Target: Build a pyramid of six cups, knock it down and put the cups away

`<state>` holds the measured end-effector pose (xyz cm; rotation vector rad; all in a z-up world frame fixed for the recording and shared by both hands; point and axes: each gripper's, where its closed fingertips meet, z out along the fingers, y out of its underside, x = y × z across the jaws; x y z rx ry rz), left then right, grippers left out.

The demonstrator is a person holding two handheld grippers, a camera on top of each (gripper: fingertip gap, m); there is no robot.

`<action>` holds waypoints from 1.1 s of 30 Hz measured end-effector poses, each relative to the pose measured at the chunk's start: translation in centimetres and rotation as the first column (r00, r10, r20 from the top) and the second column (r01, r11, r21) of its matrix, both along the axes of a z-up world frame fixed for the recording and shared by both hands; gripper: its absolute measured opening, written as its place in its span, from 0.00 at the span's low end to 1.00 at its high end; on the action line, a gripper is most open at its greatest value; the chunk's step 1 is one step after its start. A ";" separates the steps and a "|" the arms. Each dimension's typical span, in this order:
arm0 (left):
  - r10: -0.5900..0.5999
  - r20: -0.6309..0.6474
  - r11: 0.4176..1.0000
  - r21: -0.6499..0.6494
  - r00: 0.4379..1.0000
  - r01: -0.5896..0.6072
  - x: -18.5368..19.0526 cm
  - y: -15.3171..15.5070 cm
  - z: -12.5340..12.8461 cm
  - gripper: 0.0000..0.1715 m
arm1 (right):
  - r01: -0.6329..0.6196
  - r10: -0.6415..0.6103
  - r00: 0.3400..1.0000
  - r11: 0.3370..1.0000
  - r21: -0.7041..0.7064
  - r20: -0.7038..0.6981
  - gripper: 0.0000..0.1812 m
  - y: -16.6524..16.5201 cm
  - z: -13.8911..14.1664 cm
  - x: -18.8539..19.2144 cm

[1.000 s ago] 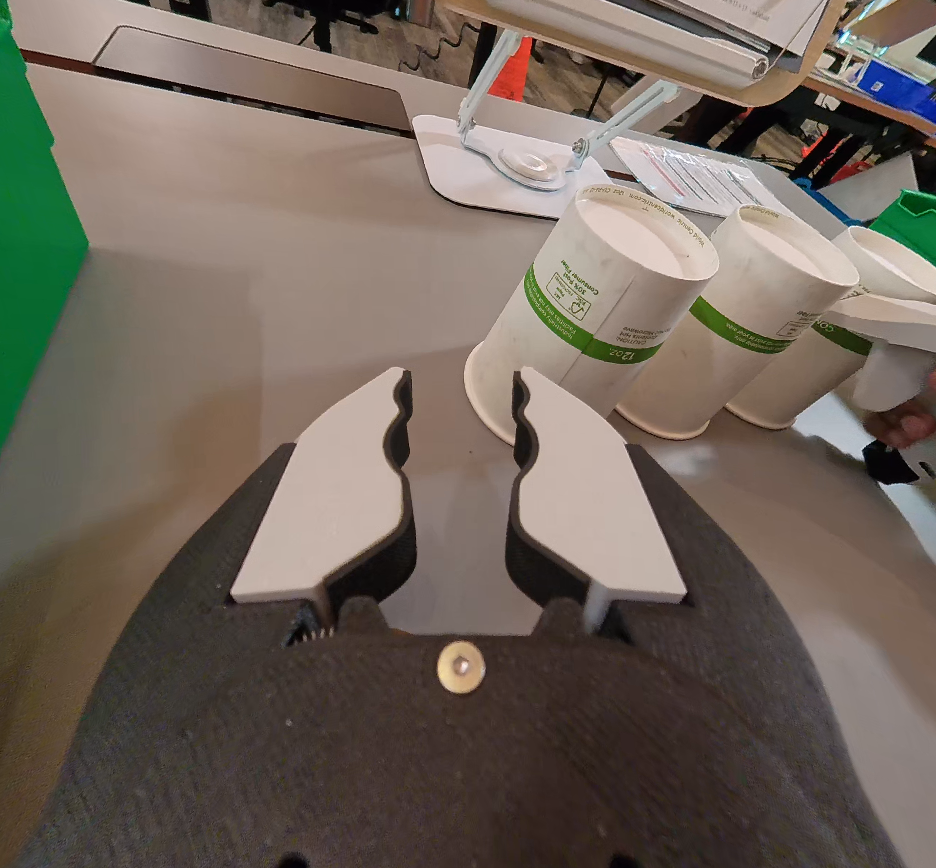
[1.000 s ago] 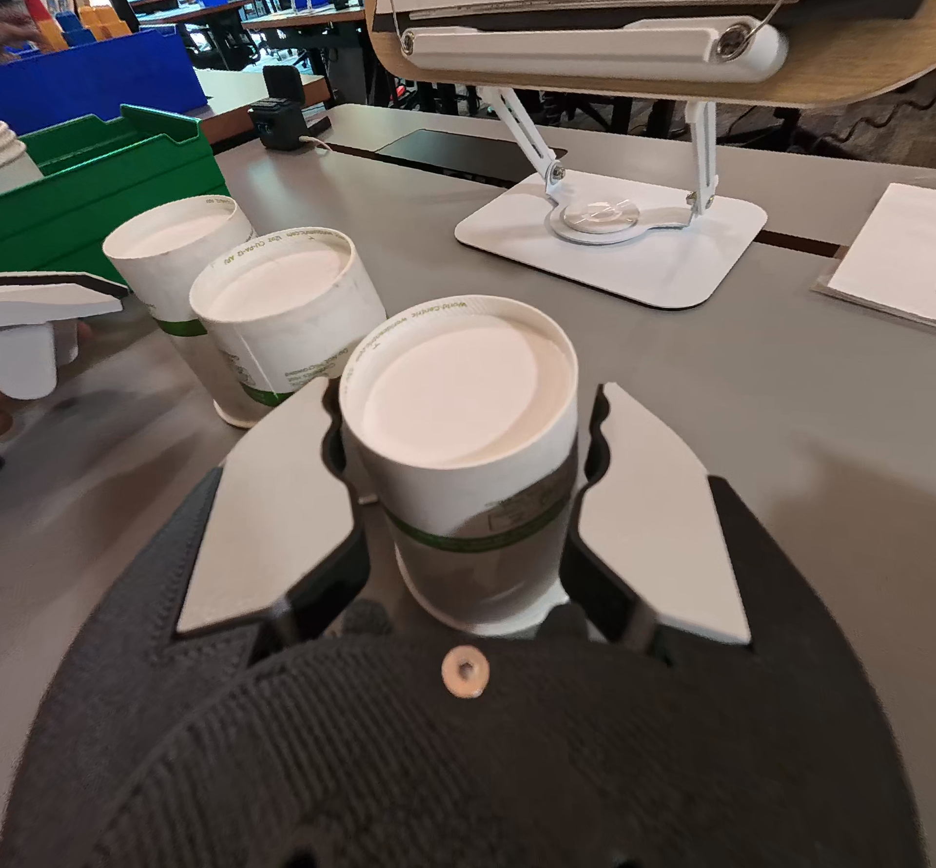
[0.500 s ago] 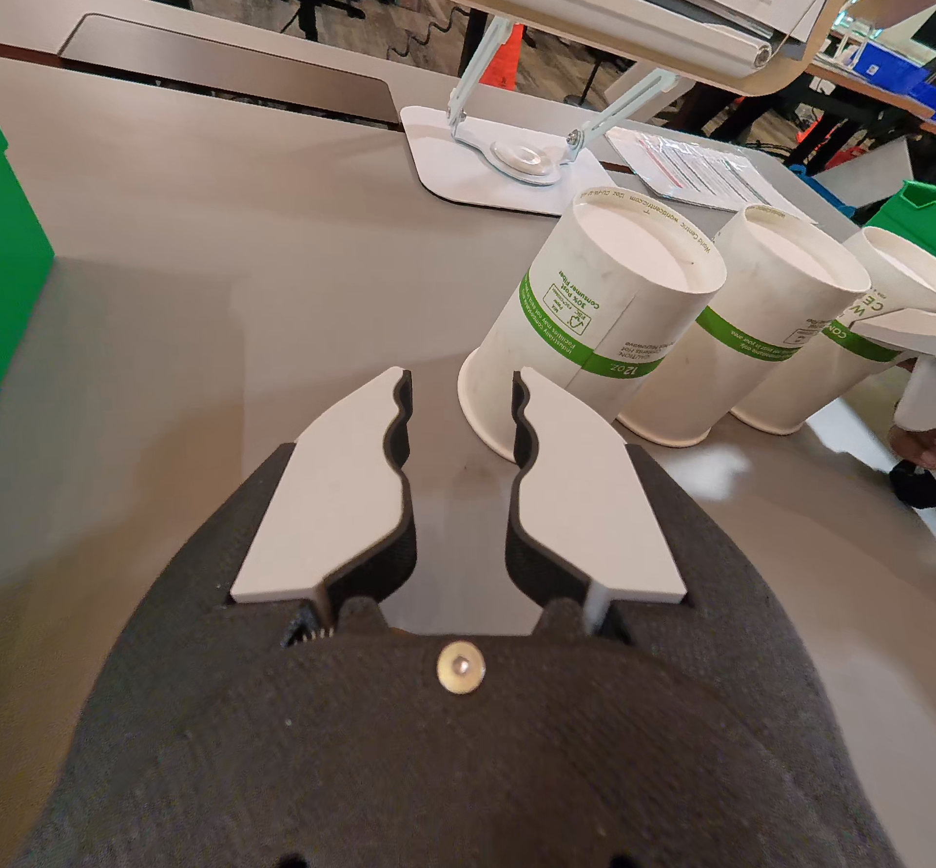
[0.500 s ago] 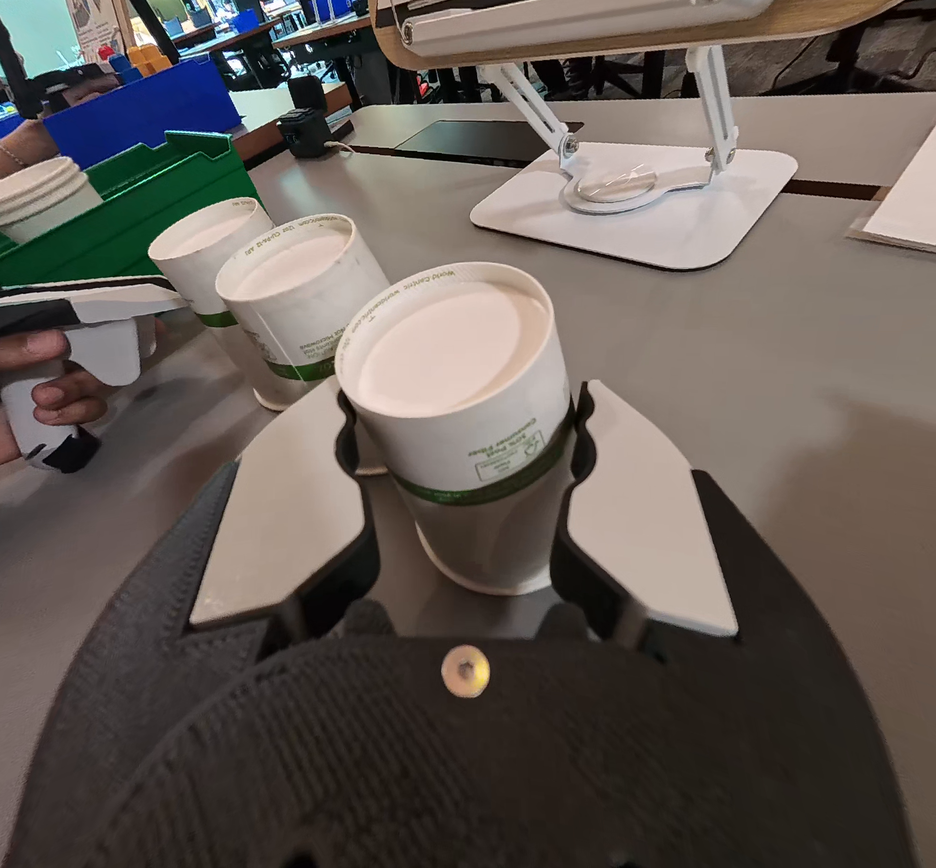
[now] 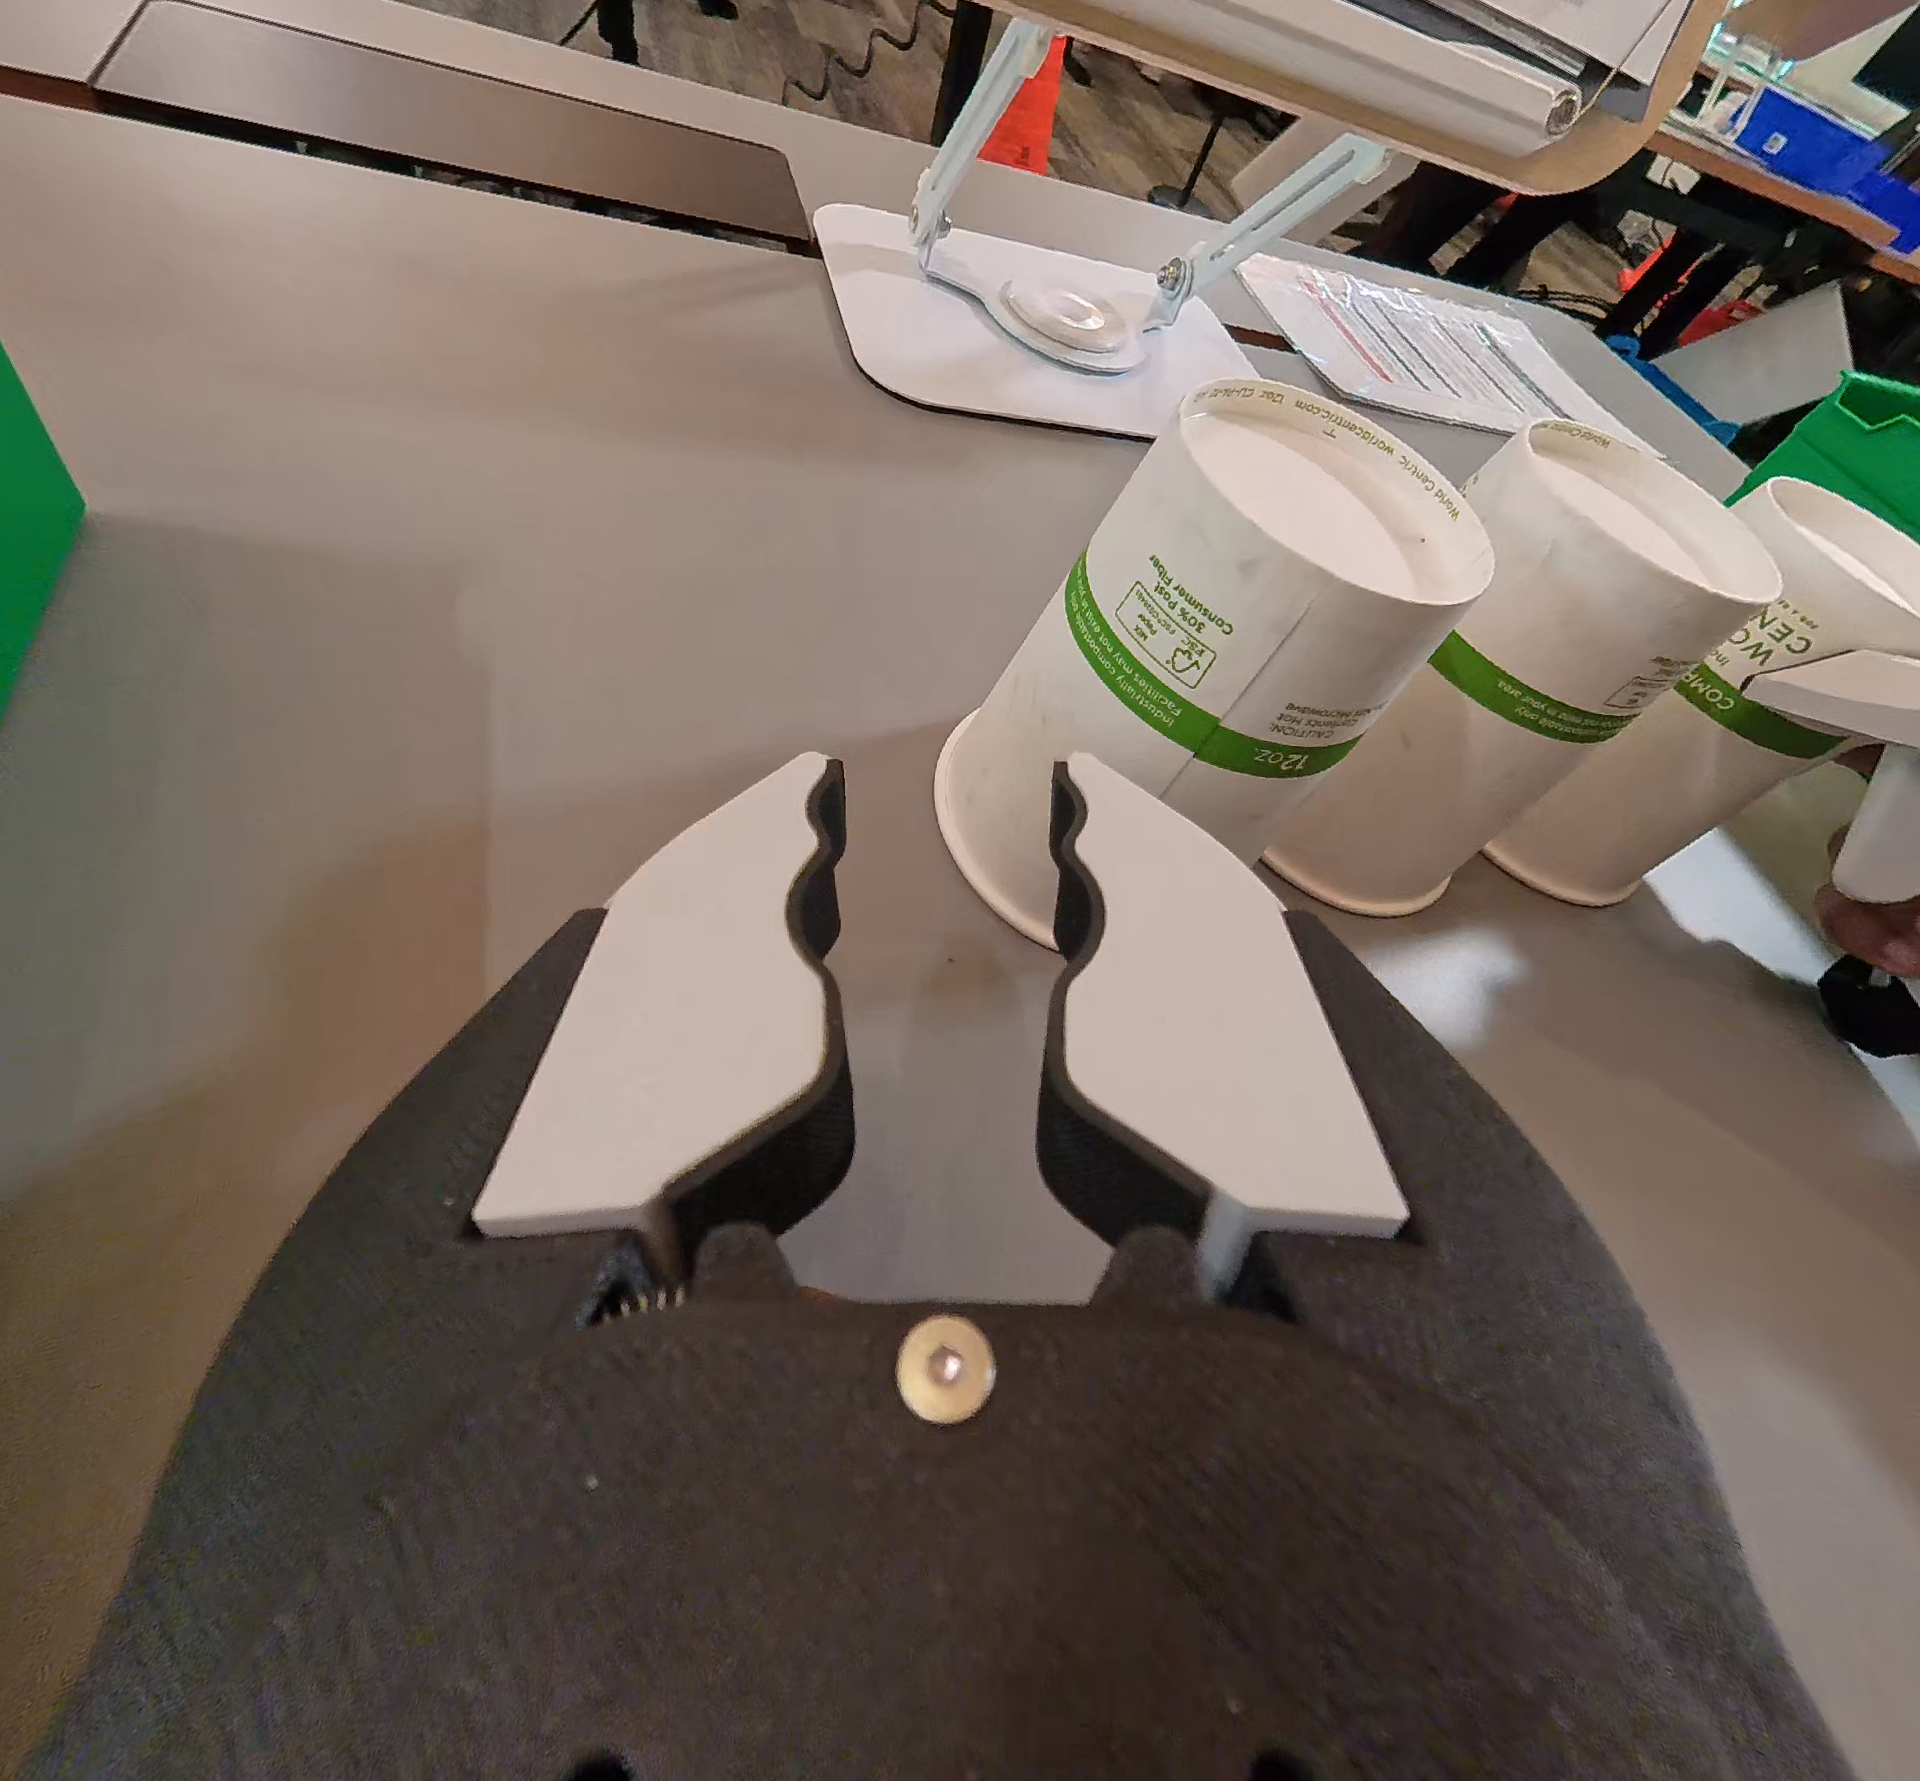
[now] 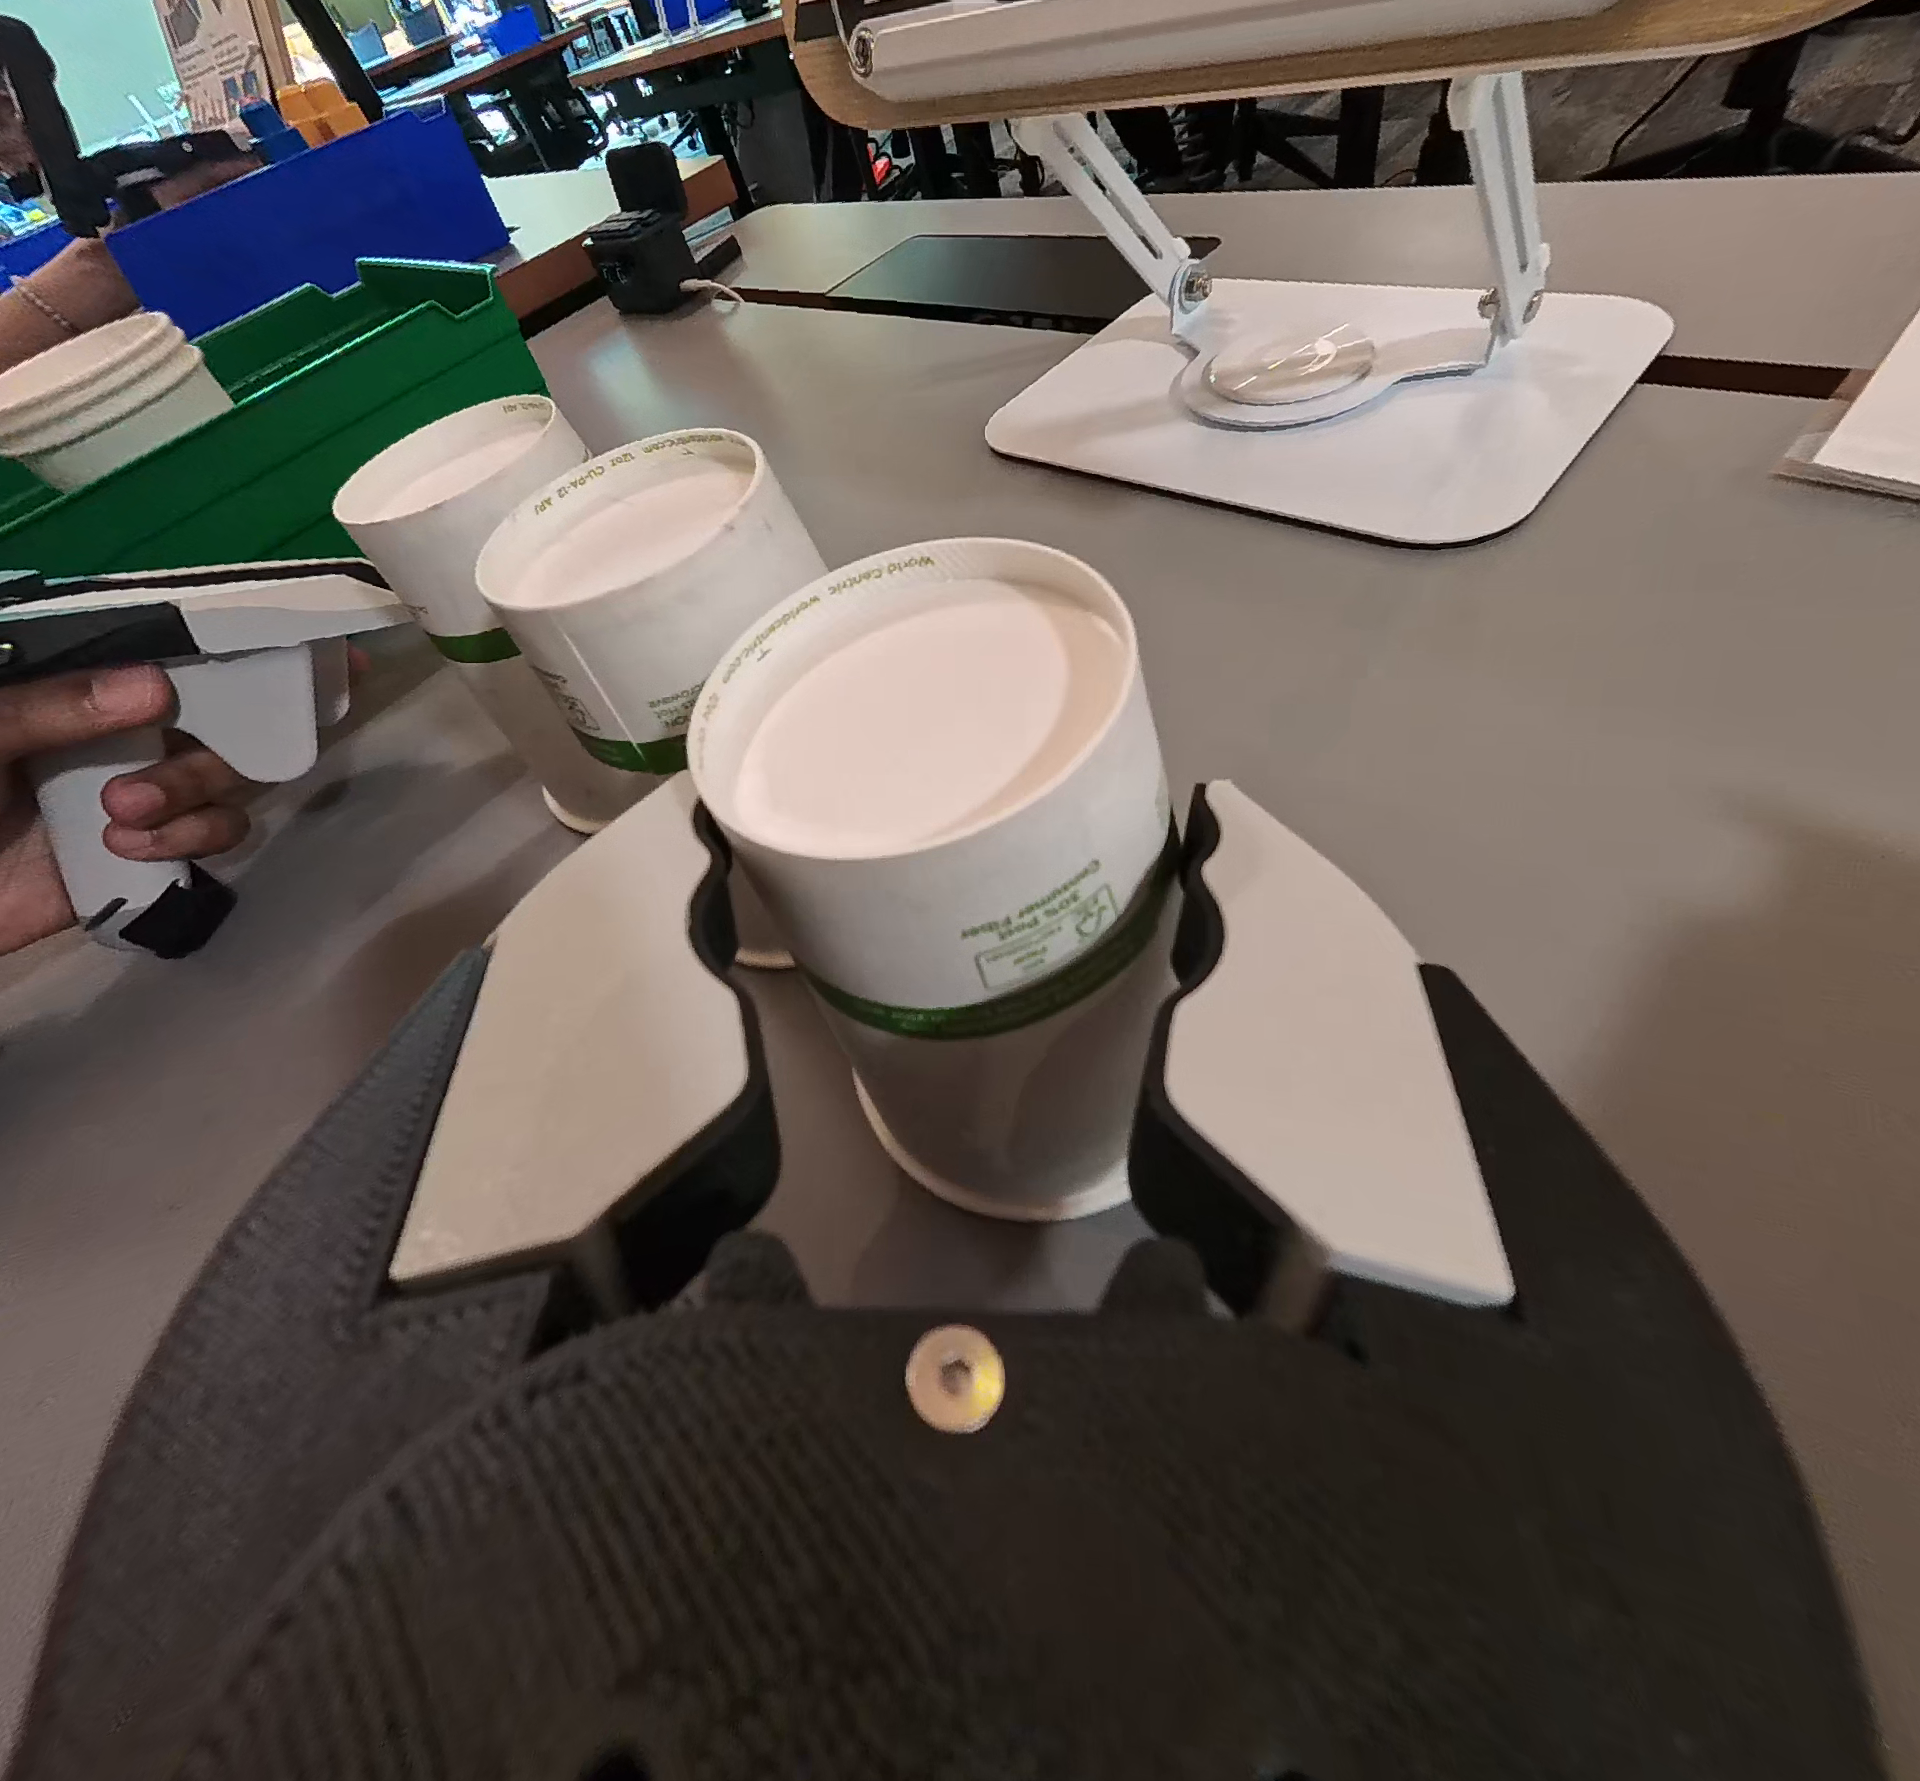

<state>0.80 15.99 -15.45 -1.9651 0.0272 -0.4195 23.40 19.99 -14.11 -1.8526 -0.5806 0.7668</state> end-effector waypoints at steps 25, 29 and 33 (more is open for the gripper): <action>-0.049 -0.020 0.999 -0.009 0.999 0.049 0.8 0.0 -0.2 0.25 | -0.004 0.004 1.000 1.000 0.003 0.003 0.47 0.0 0.0 -0.1; -0.077 -0.039 0.997 -0.009 0.996 0.077 1.3 -0.1 -0.2 0.26 | -0.004 0.004 1.000 1.000 0.005 0.005 0.47 0.0 0.0 -0.1; -0.104 -0.054 0.995 -0.013 0.993 0.104 1.8 -0.2 -0.3 0.27 | -0.004 0.004 1.000 1.000 0.005 0.011 0.47 -0.1 -0.1 0.0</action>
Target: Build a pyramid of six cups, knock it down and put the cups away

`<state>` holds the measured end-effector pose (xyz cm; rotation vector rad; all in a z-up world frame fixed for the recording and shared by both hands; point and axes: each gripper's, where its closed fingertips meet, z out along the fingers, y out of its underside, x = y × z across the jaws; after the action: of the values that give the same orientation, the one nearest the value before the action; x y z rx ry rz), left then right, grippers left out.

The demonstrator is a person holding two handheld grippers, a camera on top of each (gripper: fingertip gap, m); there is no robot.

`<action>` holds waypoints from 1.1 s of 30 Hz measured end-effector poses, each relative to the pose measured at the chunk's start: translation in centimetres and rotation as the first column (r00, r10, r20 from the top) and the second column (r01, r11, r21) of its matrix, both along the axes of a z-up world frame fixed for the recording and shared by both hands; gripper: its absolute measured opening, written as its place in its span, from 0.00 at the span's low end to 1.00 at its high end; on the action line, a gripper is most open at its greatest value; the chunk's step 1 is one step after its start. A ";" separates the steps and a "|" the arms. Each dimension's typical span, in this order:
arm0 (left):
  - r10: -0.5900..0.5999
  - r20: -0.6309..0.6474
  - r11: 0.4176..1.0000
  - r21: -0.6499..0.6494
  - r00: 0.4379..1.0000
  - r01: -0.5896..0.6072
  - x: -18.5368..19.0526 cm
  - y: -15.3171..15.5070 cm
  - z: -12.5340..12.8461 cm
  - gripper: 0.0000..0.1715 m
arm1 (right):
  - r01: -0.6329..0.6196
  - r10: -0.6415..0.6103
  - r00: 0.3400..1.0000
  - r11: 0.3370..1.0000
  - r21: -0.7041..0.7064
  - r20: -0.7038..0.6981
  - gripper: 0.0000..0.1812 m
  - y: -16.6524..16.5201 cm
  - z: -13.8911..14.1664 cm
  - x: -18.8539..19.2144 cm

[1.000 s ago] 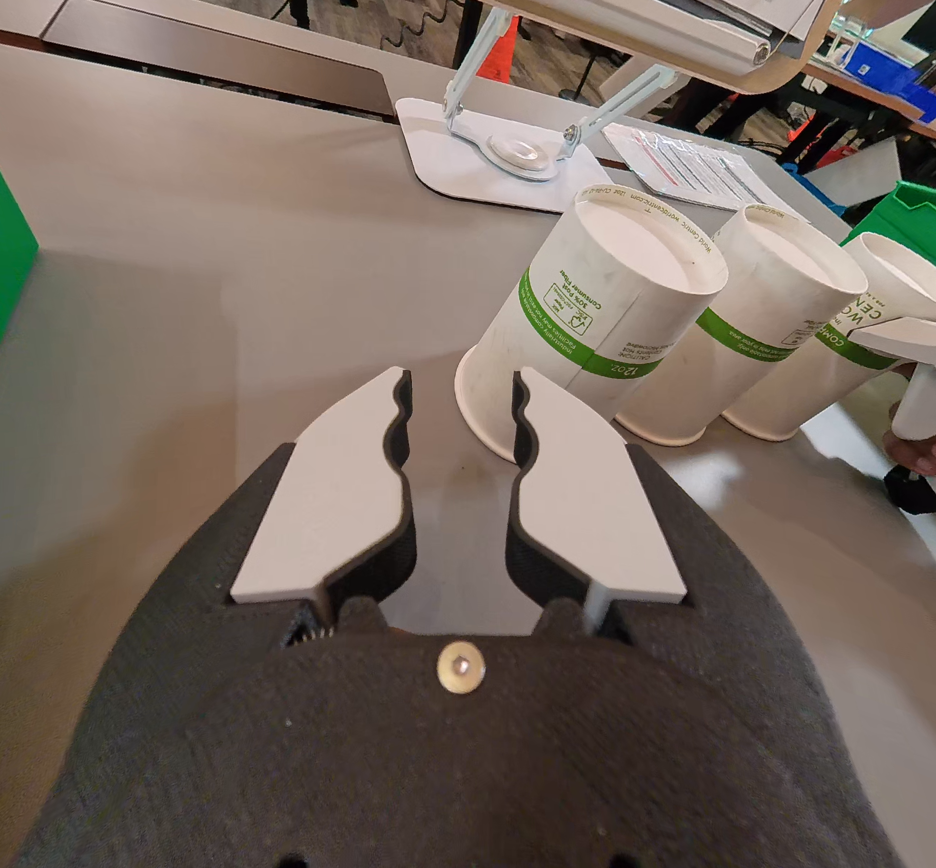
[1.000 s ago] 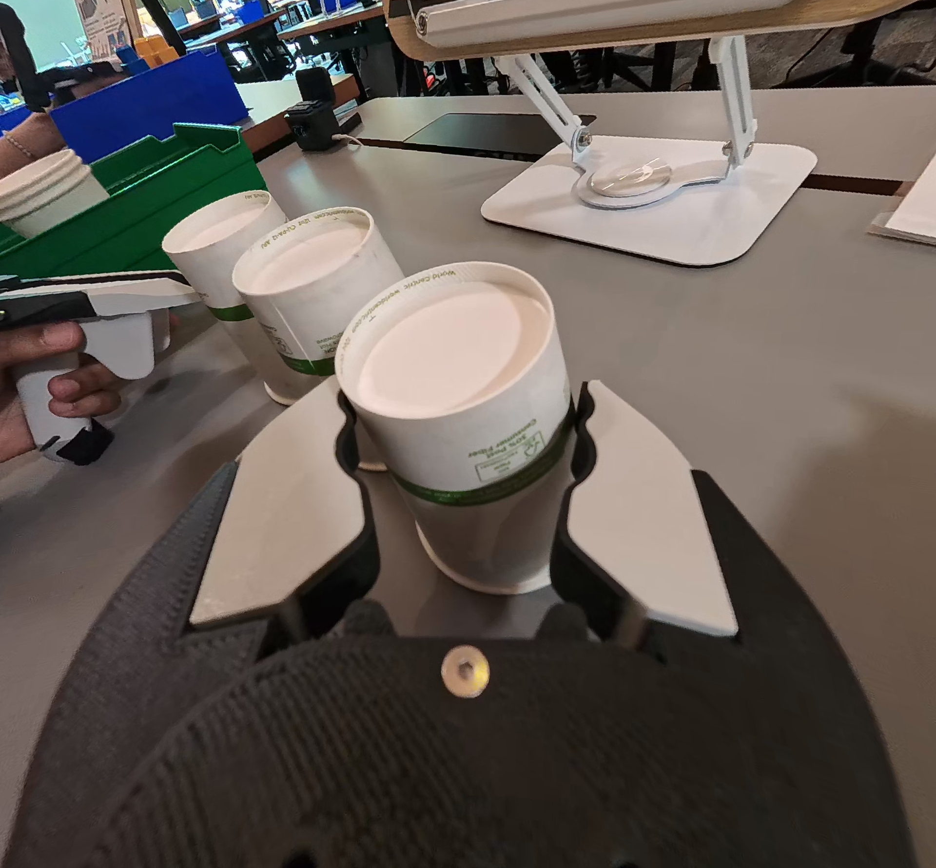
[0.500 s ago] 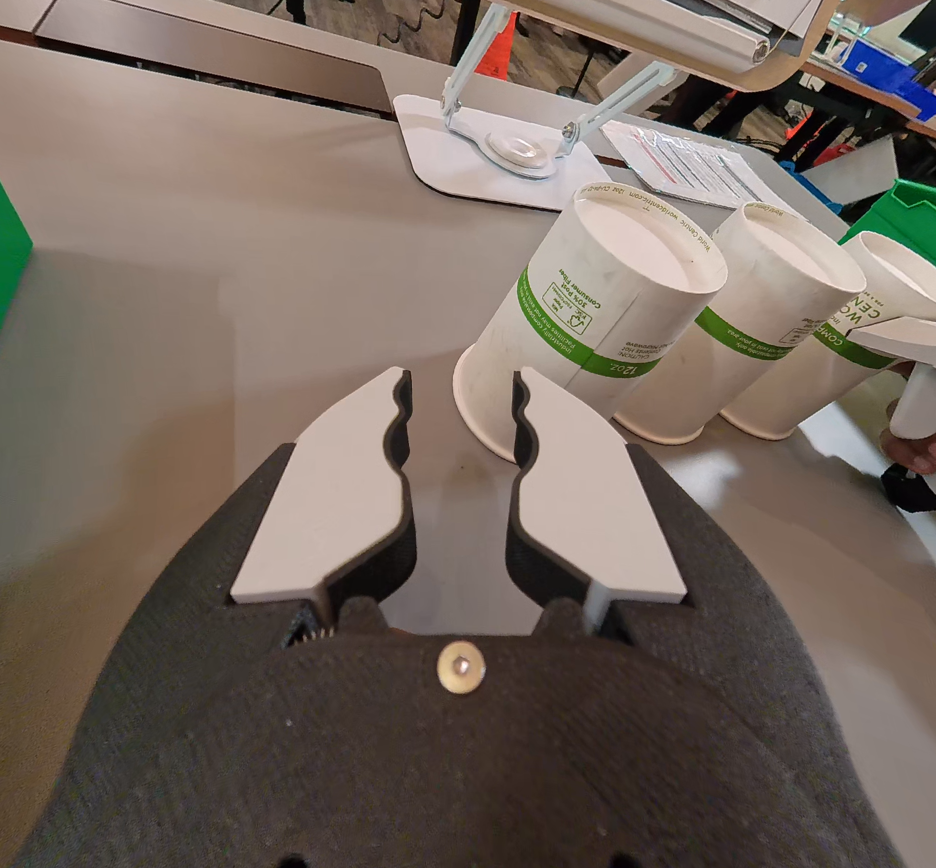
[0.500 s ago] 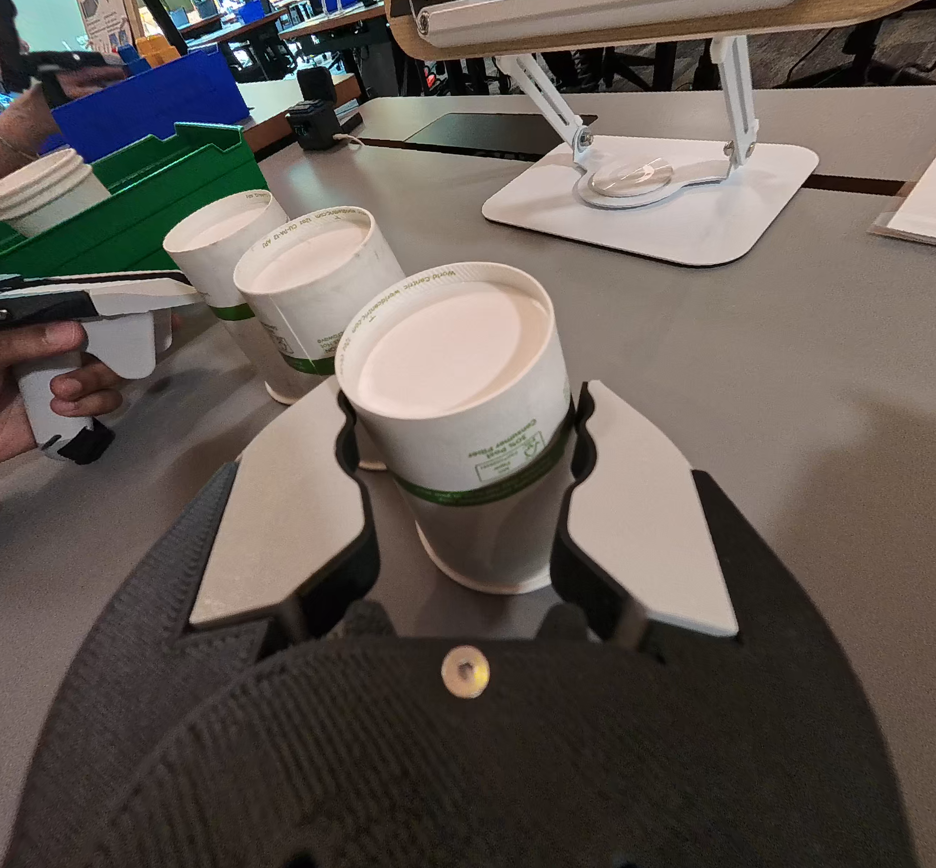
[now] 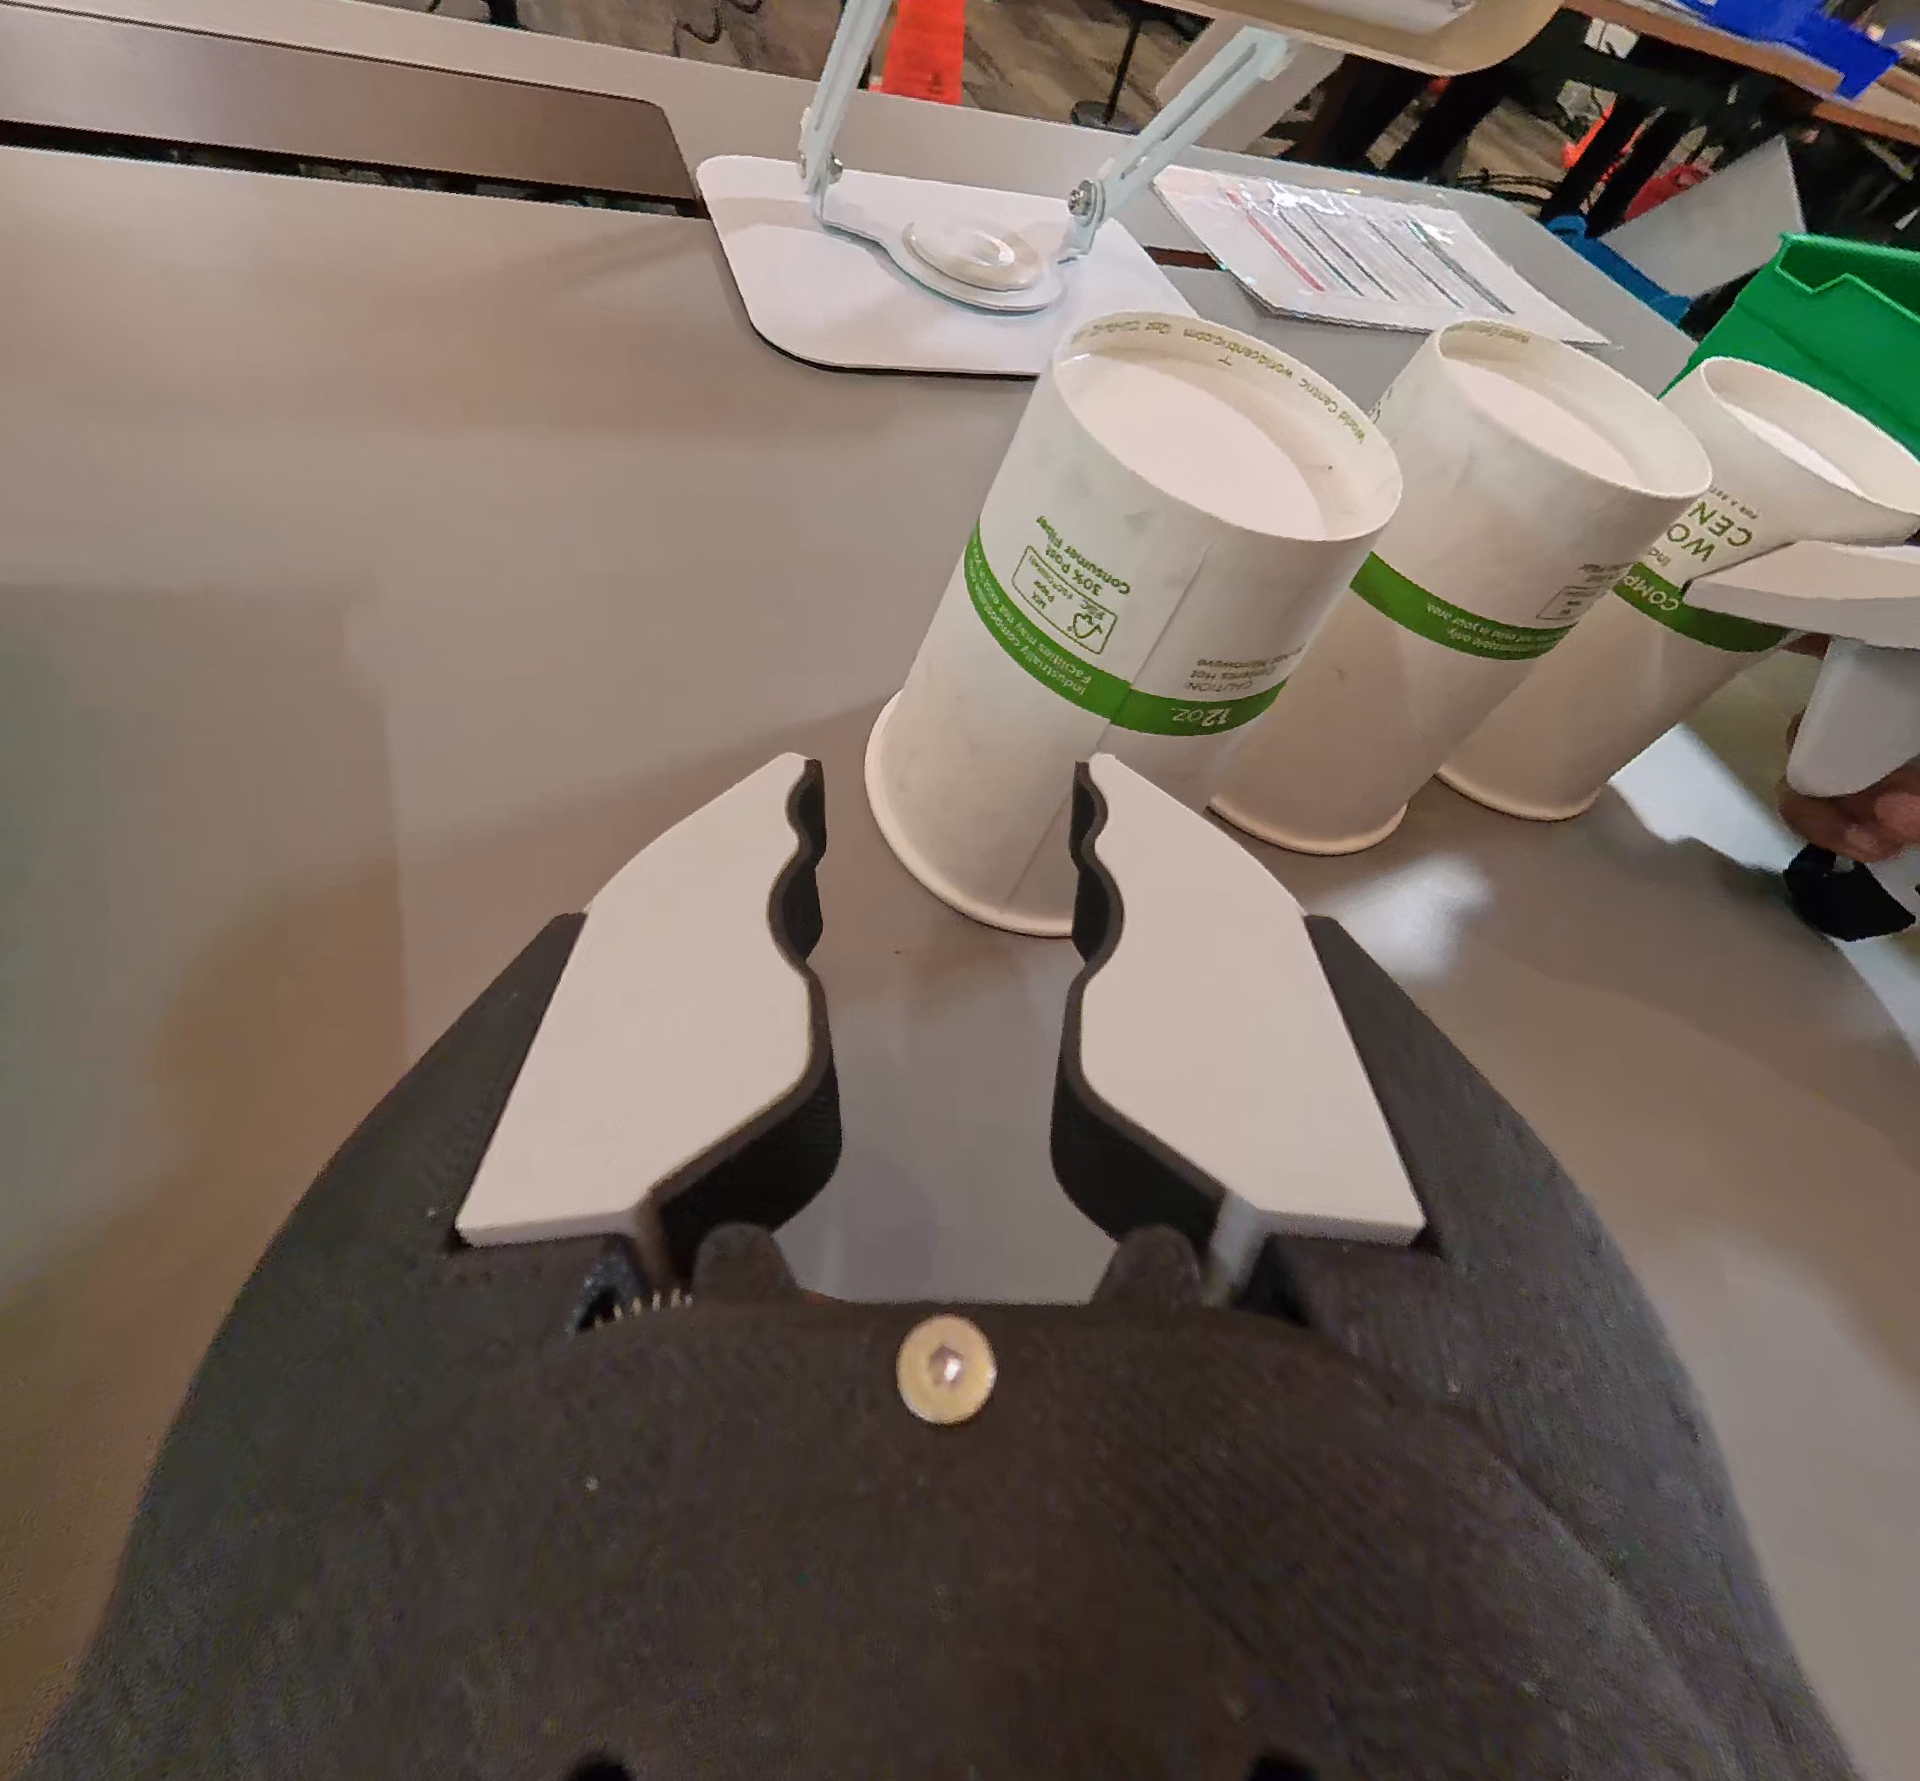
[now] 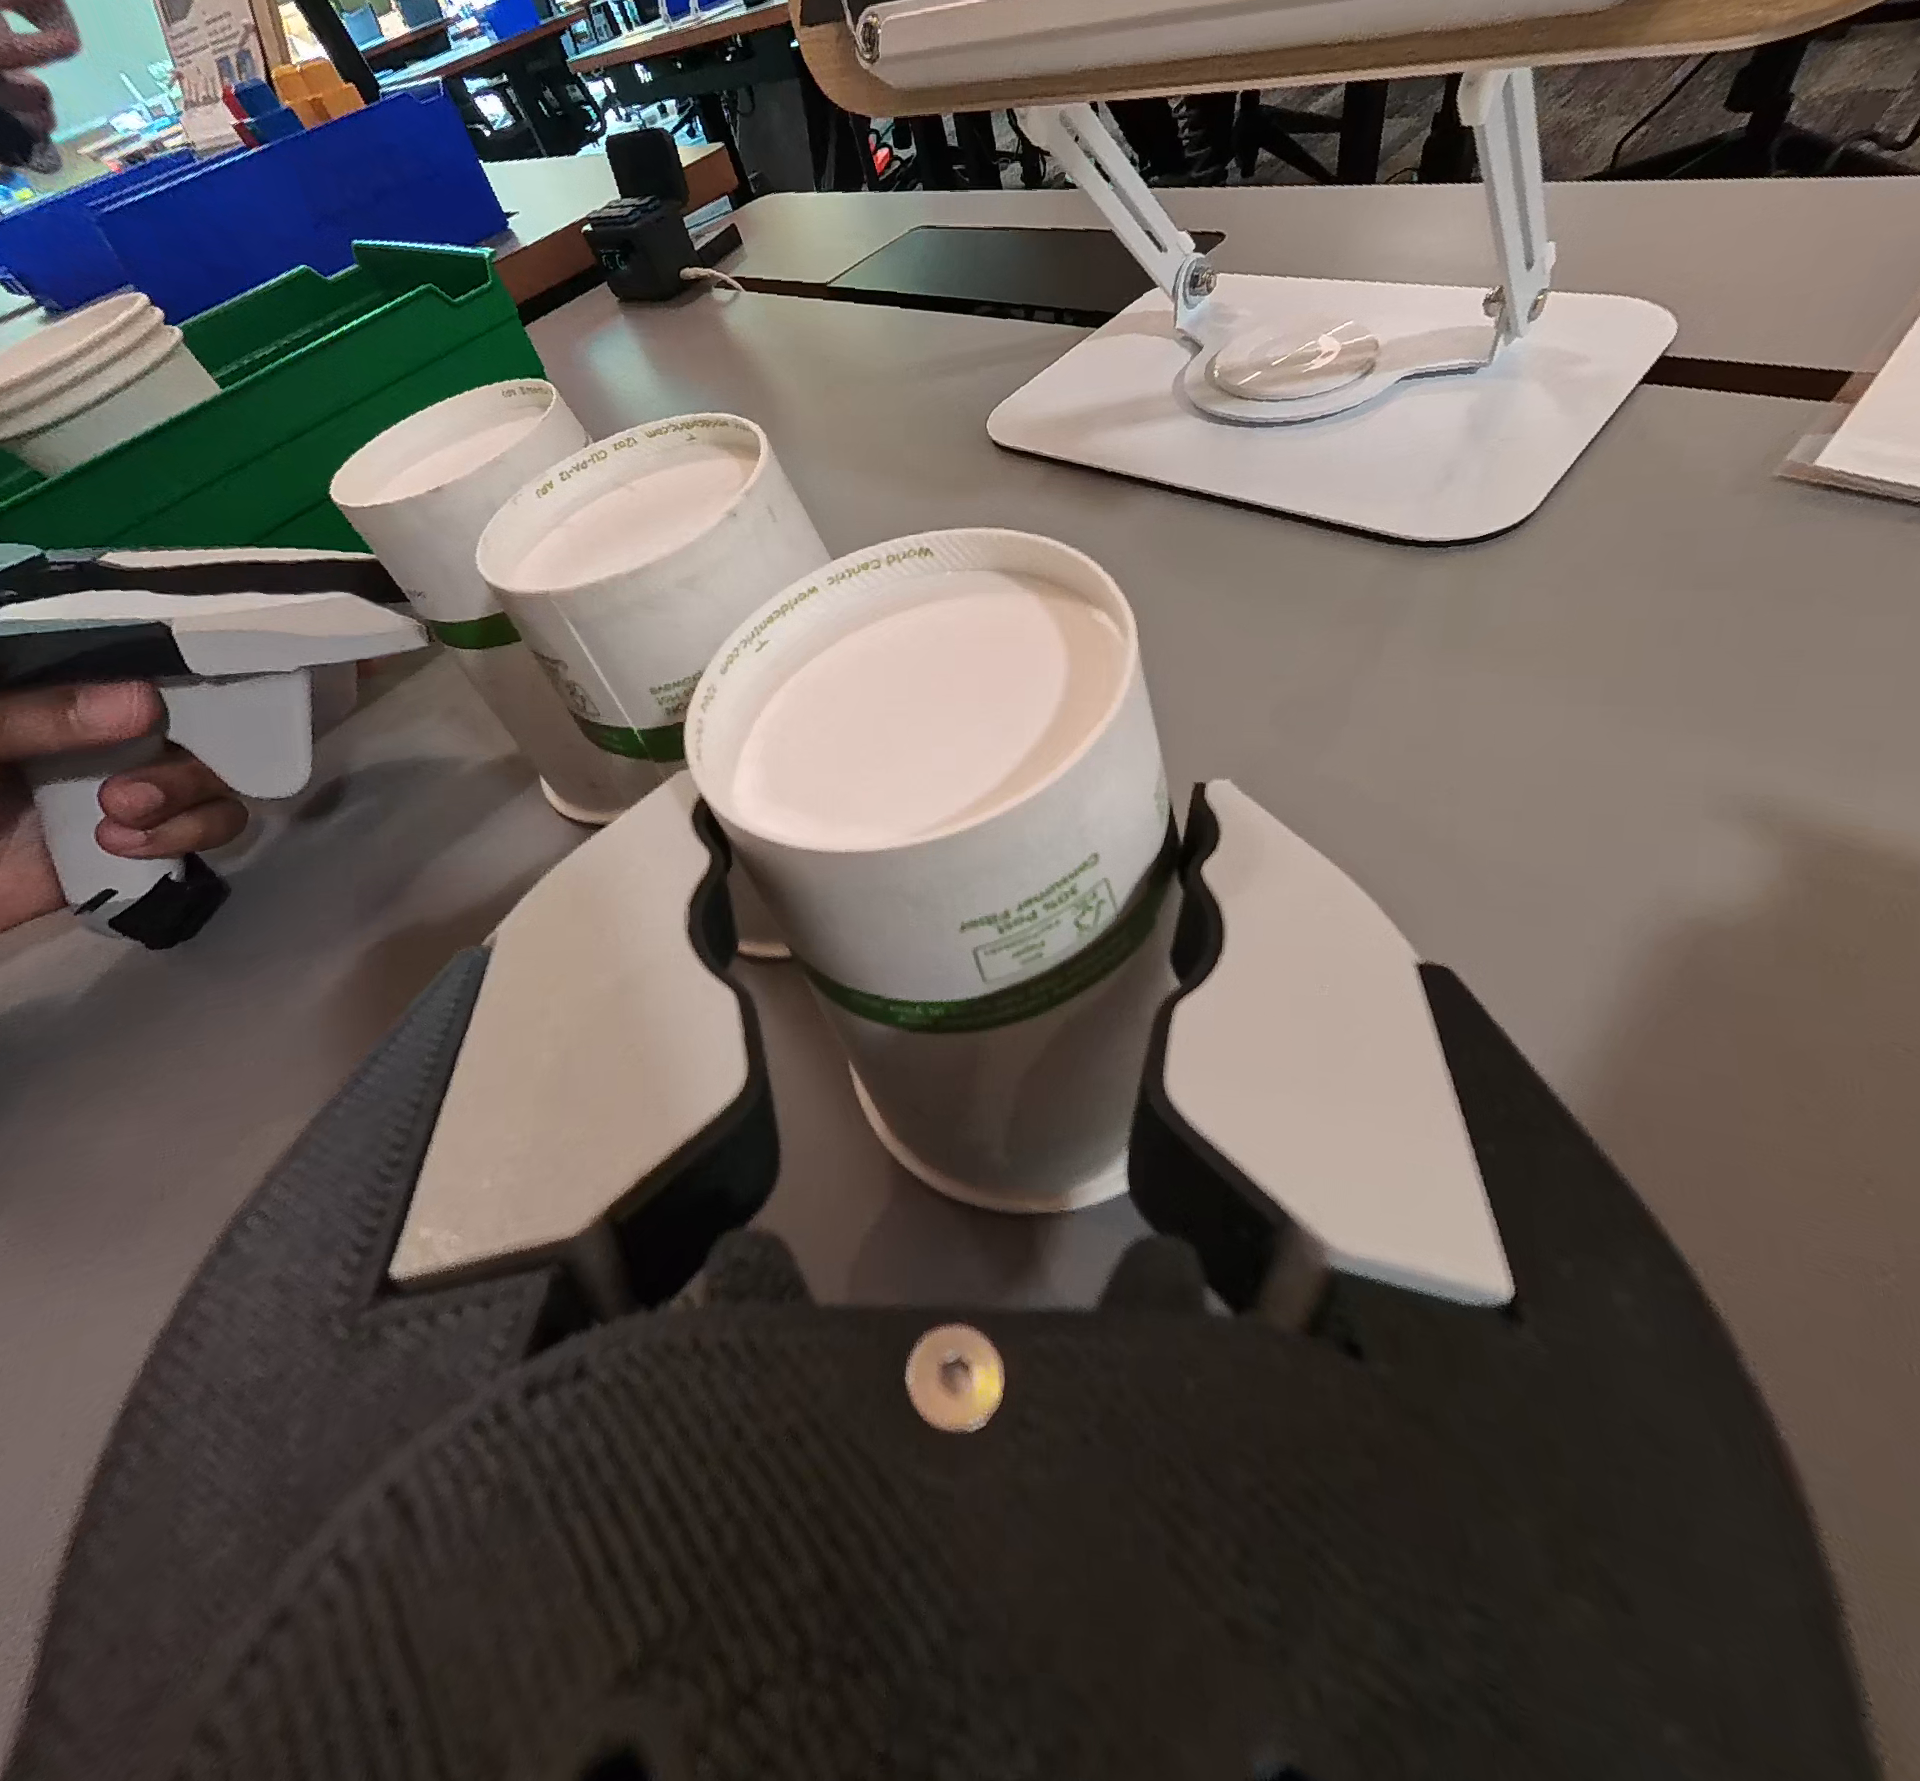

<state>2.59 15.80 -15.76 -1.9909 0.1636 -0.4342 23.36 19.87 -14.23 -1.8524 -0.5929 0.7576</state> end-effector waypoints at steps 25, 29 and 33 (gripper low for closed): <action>-0.072 -0.022 0.992 -0.108 0.997 0.069 1.3 0.1 -1.6 0.27 | 0.002 -0.002 1.000 1.000 0.000 0.009 0.47 -0.1 -0.1 0.0; -0.081 -0.041 0.992 -0.097 0.996 0.076 1.5 -0.1 -1.5 0.27 | 0.002 -0.002 1.000 1.000 0.001 0.012 0.47 -0.1 -0.1 0.0; -0.084 -0.046 0.993 -0.091 0.995 0.080 1.5 -0.1 -1.4 0.27 | 0.003 -0.003 1.000 1.000 0.001 0.011 0.47 -0.1 -0.1 0.0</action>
<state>4.12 15.69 -17.14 -2.0886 0.2626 -0.4516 23.33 19.75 -14.33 -1.8571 -0.5969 0.7456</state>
